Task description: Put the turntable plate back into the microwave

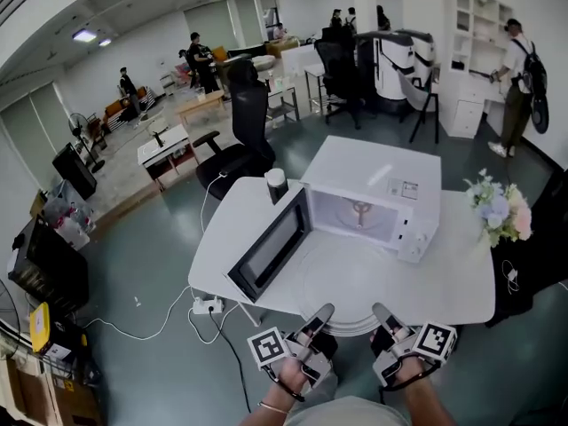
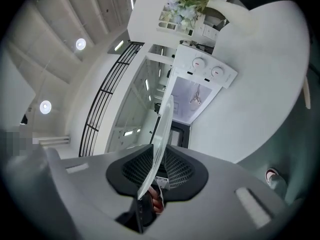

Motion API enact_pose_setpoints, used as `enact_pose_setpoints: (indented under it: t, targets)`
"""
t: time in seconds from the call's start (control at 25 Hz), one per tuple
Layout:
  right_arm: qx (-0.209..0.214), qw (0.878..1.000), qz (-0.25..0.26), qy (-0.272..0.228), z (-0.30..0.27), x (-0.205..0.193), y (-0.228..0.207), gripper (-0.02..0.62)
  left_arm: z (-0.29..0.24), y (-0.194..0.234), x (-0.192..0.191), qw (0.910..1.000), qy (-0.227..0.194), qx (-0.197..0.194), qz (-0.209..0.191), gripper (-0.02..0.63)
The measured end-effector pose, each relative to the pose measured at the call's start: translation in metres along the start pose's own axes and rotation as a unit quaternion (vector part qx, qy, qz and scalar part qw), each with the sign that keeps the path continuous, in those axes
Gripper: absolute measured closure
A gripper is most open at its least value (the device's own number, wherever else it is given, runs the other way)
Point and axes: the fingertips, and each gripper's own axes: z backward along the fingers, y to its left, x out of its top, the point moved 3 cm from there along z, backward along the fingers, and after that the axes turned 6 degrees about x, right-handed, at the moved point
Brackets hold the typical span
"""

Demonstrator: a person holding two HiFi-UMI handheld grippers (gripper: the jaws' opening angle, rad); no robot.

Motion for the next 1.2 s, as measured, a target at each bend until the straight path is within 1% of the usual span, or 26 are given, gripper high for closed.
enact_pose_setpoints:
  t: [0.24,0.52,0.68,0.92,1.2]
  targets:
    - [-0.013,1.0,-0.006,-0.011,-0.043,0.028,-0.011,0.526,-0.039,0.012,0.04,0.9998,0.017,0.011,0.008,0.563]
    - [-0.042,0.998,-0.035,-0.025,-0.08,0.052,-0.035,0.526,-0.08,0.031,0.074,0.9987,0.034,0.027,0.025,0.563]
    - [-0.048,0.998,-0.039,-0.028,-0.101,0.064,-0.045,0.526,-0.097,0.041,0.093,0.9979,0.041,0.041,0.03,0.563]
    - [-0.064,0.996,-0.041,-0.038,-0.113,0.078,-0.055,0.526,-0.118,0.05,0.106,0.9972,0.052,0.044,0.032,0.565]
    - [-0.068,0.997,-0.031,-0.021,-0.117,0.096,-0.065,0.526,-0.134,0.053,0.106,0.9974,0.037,0.043,0.044,0.569]
